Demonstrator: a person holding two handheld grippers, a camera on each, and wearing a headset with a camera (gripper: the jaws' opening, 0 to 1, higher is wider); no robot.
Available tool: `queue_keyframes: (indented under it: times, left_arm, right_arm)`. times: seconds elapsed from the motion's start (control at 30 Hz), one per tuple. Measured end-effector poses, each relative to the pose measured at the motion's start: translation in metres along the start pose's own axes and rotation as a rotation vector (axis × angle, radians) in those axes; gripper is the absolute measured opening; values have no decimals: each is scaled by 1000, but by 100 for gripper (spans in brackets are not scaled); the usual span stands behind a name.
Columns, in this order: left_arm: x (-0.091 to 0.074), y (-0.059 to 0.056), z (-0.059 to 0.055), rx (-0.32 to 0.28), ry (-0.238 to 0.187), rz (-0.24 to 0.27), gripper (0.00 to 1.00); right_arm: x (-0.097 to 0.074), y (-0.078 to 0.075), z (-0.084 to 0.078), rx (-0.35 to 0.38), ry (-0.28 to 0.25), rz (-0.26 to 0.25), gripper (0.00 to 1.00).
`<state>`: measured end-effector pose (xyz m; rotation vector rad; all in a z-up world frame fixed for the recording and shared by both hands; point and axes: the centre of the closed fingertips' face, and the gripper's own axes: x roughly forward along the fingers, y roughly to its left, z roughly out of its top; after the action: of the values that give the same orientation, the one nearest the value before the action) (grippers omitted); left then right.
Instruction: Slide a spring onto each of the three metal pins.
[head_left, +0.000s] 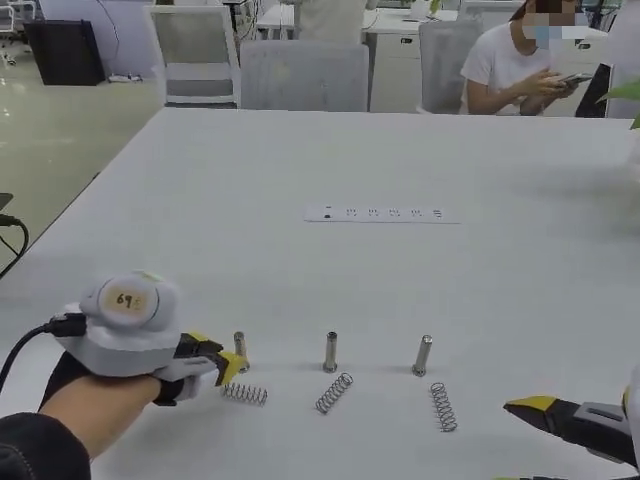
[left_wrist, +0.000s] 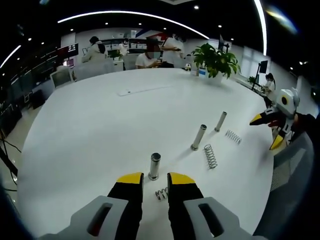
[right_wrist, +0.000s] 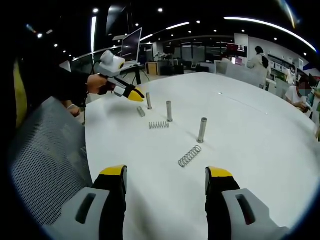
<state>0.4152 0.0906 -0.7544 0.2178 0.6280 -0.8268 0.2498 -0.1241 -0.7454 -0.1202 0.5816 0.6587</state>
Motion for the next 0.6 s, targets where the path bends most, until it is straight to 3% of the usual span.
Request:
queue_keyframes:
  times: [0.3, 0.6]
  left_arm:
    - [3, -7, -15, 20, 47, -53, 15]
    - [8, -12, -24, 48, 81, -100, 16]
  right_arm:
    - [0, 0, -1, 5, 4, -3, 62]
    - [0, 0, -3, 10, 7, -6, 62]
